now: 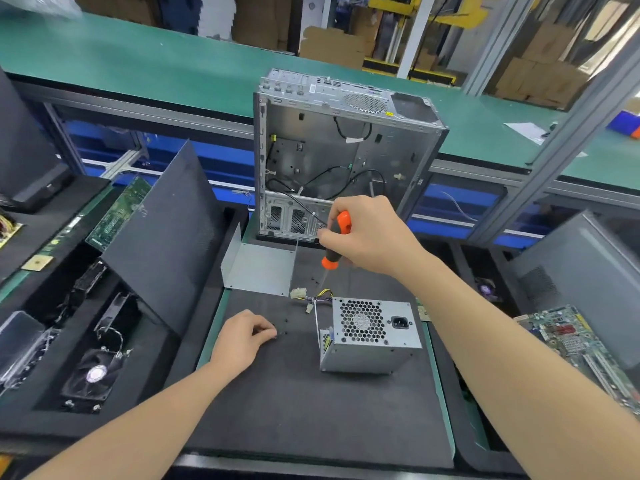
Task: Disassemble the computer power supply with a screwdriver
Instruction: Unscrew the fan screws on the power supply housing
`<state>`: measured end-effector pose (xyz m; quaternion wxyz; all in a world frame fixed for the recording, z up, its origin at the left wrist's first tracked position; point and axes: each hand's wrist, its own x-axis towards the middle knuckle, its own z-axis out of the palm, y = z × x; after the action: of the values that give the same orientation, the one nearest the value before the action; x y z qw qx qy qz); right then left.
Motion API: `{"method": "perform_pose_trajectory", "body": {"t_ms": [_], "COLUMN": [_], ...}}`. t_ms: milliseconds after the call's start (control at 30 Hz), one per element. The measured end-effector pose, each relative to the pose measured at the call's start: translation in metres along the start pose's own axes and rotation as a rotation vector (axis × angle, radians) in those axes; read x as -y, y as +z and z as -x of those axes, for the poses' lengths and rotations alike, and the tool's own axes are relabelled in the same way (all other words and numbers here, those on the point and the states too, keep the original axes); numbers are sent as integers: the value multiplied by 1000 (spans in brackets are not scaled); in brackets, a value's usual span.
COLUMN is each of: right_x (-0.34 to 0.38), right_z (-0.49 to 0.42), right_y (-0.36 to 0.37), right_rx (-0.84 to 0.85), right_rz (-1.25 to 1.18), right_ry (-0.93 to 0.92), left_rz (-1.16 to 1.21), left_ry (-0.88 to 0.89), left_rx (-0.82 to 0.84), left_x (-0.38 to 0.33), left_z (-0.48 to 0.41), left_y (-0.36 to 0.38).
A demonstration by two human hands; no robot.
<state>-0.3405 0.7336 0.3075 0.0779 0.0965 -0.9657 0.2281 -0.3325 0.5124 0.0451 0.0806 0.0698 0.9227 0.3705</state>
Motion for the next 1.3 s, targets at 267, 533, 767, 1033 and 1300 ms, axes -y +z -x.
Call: {"method": "perform_pose_trajectory", "body": {"t_ms": [267, 533, 767, 1033, 1300], "right_x": [0, -6, -7, -14, -18], "right_z": [11, 31, 56, 61, 64], "right_y": [-3, -25, -19, -22, -20], "right_rx": [-26, -140, -101, -95, -109], "right_rz": [-21, 23, 57, -17, -56], "right_ry": [69, 139, 106, 38, -29], "left_rz": [10, 519, 633, 580, 423], "left_ry": [-24, 114, 83, 160, 177], "left_rx": [6, -26, 218, 238, 180], "left_x": [-2, -84, -110, -123, -126], "left_z": [-3, 7, 26, 35, 43], "left_y": [-3, -7, 9, 9, 10]}}
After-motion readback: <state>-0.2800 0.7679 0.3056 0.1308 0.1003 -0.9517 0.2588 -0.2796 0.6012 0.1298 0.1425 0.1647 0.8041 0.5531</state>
